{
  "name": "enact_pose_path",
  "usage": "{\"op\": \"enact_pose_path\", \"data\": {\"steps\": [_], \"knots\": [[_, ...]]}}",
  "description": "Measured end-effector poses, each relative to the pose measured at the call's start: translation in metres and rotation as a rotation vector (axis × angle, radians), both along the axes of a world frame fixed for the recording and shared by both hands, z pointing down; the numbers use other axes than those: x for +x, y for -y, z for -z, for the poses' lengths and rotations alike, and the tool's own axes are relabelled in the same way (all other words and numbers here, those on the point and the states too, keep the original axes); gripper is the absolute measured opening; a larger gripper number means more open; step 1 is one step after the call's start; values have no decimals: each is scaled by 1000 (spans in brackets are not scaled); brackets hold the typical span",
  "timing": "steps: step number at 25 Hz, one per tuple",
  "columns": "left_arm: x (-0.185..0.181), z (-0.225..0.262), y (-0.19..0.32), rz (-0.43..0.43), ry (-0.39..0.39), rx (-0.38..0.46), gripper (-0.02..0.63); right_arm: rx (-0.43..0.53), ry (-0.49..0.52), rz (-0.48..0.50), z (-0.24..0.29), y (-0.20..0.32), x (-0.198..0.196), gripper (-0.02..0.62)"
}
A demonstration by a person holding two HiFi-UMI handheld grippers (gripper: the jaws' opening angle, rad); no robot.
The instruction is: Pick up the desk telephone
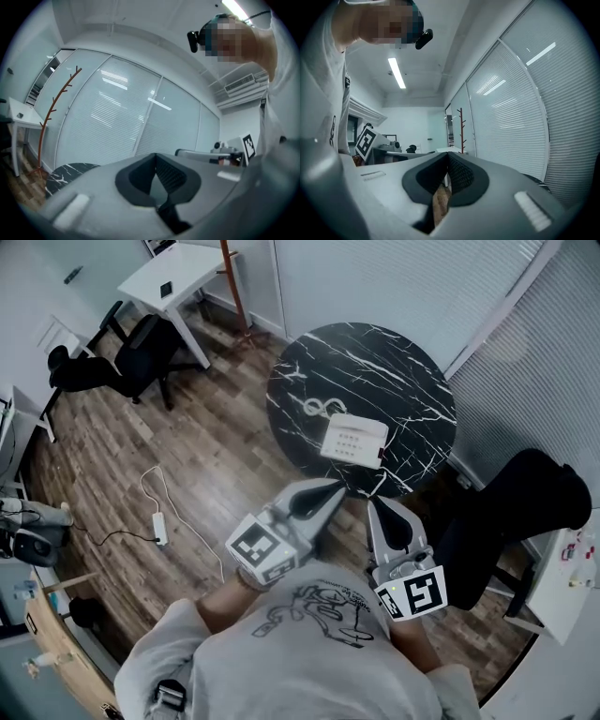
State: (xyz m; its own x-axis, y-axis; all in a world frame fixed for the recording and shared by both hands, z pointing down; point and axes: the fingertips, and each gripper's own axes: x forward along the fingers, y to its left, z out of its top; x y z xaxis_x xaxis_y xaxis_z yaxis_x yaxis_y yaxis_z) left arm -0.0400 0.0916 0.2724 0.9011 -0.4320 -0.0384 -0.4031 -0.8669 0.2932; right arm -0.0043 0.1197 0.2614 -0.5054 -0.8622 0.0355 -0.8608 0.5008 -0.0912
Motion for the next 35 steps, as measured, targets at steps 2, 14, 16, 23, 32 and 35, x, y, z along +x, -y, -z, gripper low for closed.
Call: {"op": "enact_pose_path", "data": {"steps": [2, 14, 16, 23, 32, 35], "knots": [[1, 4, 26, -10, 1, 9, 0, 8, 1, -4, 5, 27, 0, 5], [3, 6, 154, -38, 0, -12, 0, -9, -10, -28, 7, 156, 0, 5], [5, 1, 168, -48, 5, -15, 0, -16, -11, -35, 3, 170, 3, 5], [19, -9, 203, -80, 22, -45, 0, -38, 7, -55, -2, 206, 14, 5], [36, -23, 220, -69, 78, -45, 0, -71, 22, -65, -13, 219, 39, 5], [40, -29, 219, -70, 105, -62, 0, -87, 11, -53, -18, 221, 43, 6]]}}
